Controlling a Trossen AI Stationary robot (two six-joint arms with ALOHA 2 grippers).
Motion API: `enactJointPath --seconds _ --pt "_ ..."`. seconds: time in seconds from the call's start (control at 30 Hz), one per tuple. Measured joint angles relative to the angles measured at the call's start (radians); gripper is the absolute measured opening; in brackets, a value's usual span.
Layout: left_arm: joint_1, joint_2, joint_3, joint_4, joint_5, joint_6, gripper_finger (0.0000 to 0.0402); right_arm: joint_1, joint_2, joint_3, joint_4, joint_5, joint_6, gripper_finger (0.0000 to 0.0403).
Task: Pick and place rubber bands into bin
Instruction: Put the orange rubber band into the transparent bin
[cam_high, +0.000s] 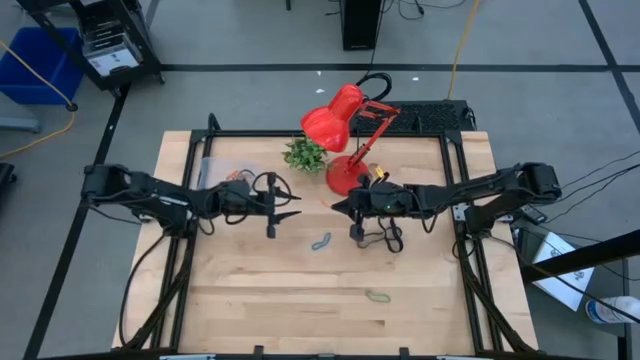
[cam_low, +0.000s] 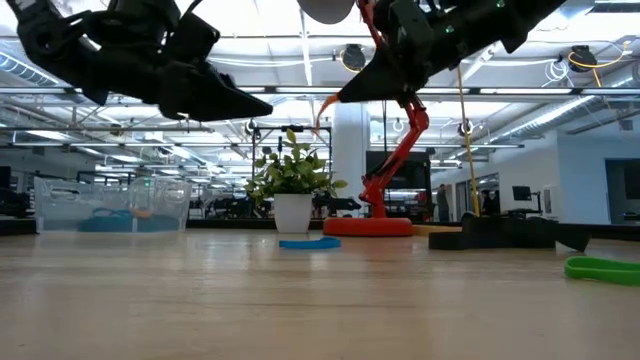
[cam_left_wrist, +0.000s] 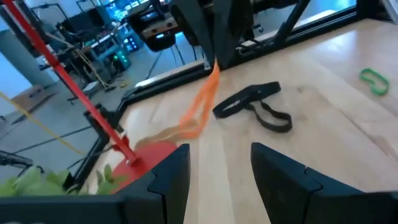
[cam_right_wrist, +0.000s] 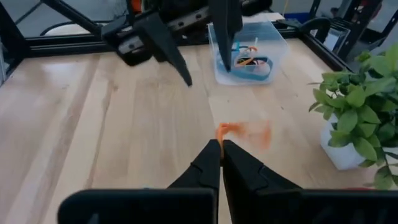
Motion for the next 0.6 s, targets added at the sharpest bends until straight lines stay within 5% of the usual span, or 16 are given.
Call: enactJointPath --seconds 0.23,0.6 --pt "-0.037 0.120 0.115 -0.001 -0.153 -0.051 0.0177 -0.006 0.038 0.000 0.024 0.000 0.001 0.0000" --pt "-0.065 0.256 0.307 -0.130 -0.159 -0.009 0.0177 -0.006 0.040 0.000 0.035 0.000 0.000 0.0000"
